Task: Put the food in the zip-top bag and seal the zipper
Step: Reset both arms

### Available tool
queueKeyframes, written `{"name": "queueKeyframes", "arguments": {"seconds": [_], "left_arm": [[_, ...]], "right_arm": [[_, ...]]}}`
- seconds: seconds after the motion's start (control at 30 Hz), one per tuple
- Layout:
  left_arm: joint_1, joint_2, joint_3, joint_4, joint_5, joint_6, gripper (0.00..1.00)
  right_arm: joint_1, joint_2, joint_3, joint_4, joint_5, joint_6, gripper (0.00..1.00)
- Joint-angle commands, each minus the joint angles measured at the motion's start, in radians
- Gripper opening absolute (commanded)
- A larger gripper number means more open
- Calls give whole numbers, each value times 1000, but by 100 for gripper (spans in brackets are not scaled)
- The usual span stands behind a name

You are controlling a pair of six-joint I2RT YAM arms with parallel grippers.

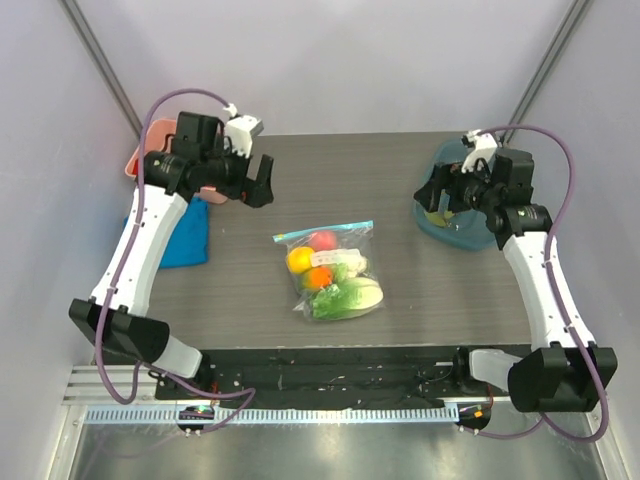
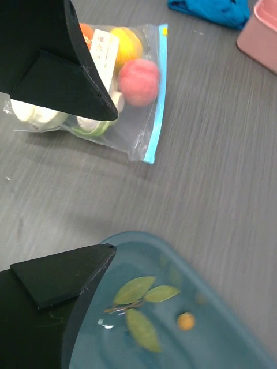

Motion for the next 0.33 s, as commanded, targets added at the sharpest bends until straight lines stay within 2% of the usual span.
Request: {"name": "queueKeyframes", "arguments": {"seconds": [0.0,0.13,0.3], "left_arm": [[34,-34,-157,-37,-21,-79,100],[99,-90,-313,46,17,-153,100],[122,-79,-289,37,-9,-170,100]], "right_arm": [[-43,-29,-41,-88,18,76,94],[-43,-78,-124,-76,18,98,95],[-49,-70,-117,-69,30,93,96]]}}
